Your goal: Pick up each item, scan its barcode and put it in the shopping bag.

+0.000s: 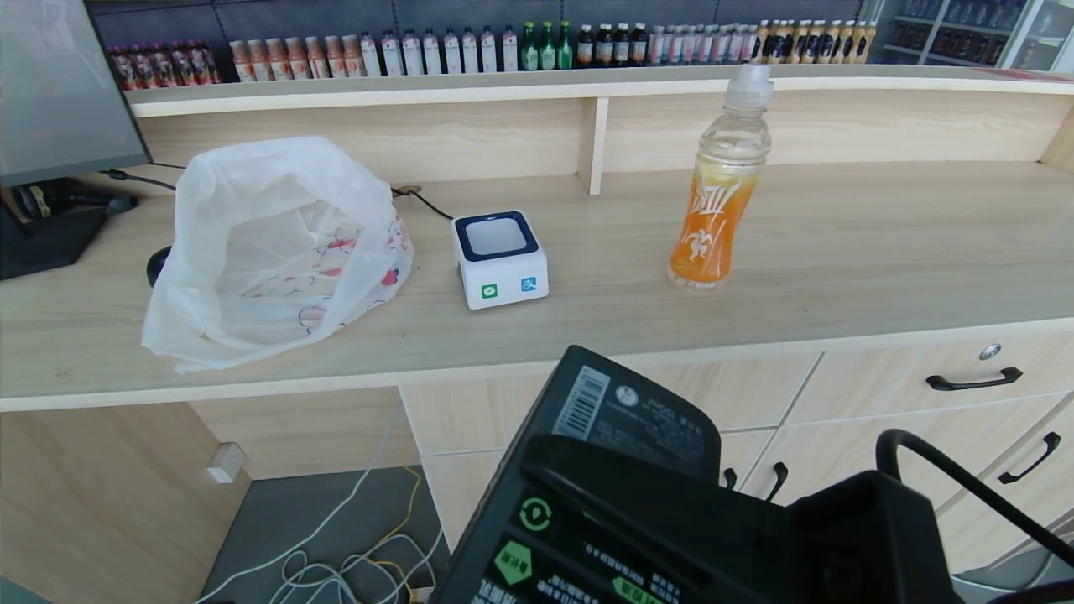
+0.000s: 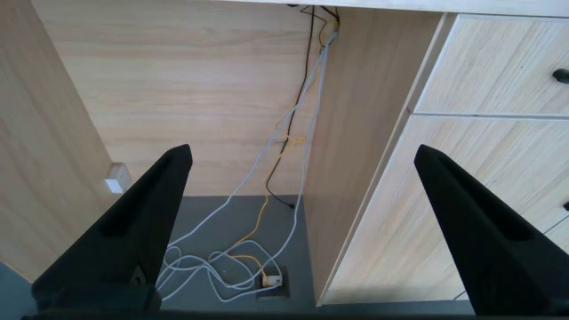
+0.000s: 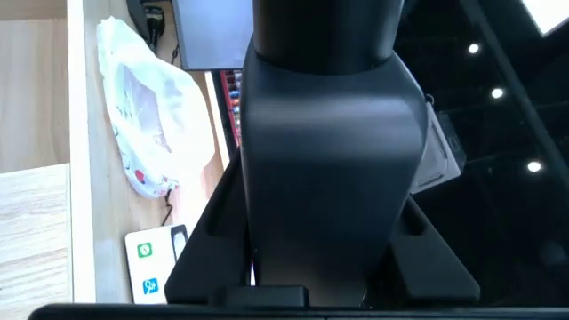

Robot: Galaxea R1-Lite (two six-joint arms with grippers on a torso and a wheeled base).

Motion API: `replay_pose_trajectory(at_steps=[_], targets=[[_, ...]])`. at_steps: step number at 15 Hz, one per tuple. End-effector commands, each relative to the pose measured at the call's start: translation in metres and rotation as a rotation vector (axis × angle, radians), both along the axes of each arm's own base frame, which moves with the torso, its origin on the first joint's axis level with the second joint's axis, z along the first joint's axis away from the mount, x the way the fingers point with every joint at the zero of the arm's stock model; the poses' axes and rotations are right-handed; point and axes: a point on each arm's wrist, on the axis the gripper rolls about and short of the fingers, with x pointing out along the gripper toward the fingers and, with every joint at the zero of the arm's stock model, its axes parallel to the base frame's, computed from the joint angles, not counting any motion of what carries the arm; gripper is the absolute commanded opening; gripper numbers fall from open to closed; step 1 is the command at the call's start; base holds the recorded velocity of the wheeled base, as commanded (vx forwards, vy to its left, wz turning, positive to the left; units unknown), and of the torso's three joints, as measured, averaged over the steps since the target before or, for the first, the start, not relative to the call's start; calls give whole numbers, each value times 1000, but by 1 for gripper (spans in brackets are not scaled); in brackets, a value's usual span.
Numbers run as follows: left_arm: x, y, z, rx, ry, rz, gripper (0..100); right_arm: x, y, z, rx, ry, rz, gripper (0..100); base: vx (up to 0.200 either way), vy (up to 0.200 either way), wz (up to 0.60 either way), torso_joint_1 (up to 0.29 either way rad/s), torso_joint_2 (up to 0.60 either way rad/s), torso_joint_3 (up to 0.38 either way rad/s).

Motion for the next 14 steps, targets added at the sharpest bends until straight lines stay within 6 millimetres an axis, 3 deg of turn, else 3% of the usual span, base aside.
replay_pose_trajectory(at_steps=[1,14], targets=[[0,0,0,0,-1,1,100,-1,-1,2,8,-4,1,0,0,0,0,0,0,0],[0,0,0,0,-1,1,100,0,0,7,-1,-88,-38,0,0,0,0,0,0,0]])
